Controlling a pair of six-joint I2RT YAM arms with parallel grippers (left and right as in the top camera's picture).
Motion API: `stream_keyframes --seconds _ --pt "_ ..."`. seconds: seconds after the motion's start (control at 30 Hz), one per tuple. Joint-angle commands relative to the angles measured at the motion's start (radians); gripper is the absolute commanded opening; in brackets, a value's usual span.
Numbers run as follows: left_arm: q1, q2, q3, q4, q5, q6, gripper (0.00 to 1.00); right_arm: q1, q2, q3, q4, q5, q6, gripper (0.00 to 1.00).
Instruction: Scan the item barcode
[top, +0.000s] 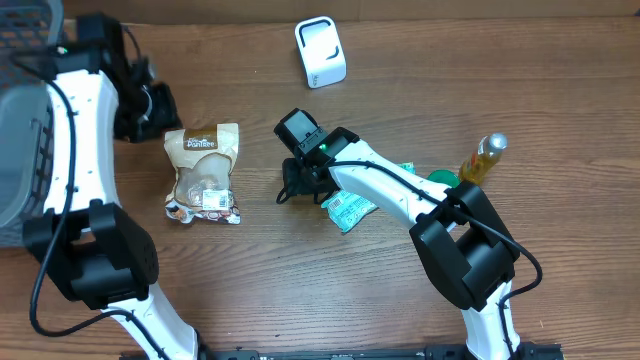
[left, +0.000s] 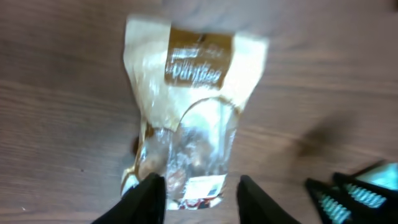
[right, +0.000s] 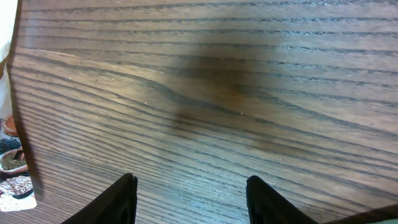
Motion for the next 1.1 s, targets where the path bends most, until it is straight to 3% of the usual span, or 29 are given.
stream_keyframes --seconds 0.0,0.1,0.23,0.33,0.67,0.9,1.07 --pt "-0.008 -0.009 -0.135 0.019 -0.028 -0.009 0.34 -0.005 -0.012 -0.011 0.005 0.01 -0.021 0.54" --pt "-0.008 -0.009 -0.227 0.051 -0.029 -0.008 0.39 -0.005 -0.012 -0.011 0.005 0.011 -0.042 0.57" --pt "-0.006 -0.009 -0.291 0.093 -0.03 -0.009 0.19 -0.005 -0.012 -0.011 0.003 0.01 -0.041 0.57" --pt "-0.007 -0.009 -0.33 0.124 -0.077 -0.045 0.27 -0.005 -0.012 -0.011 -0.01 0.01 -0.041 0.57" --pt "-0.007 -0.009 -0.446 0.217 -0.129 -0.088 0.32 -0.005 -0.012 -0.011 -0.024 0.011 -0.041 0.58" --pt "-0.009 -0.009 -0.58 0.325 -0.084 -0.088 0.31 -0.008 -0.012 -0.011 -0.009 0.01 -0.056 0.66" --pt "-0.015 -0.009 -0.603 0.373 0.06 -0.042 0.26 -0.025 -0.012 -0.011 -0.01 0.005 -0.056 0.66"
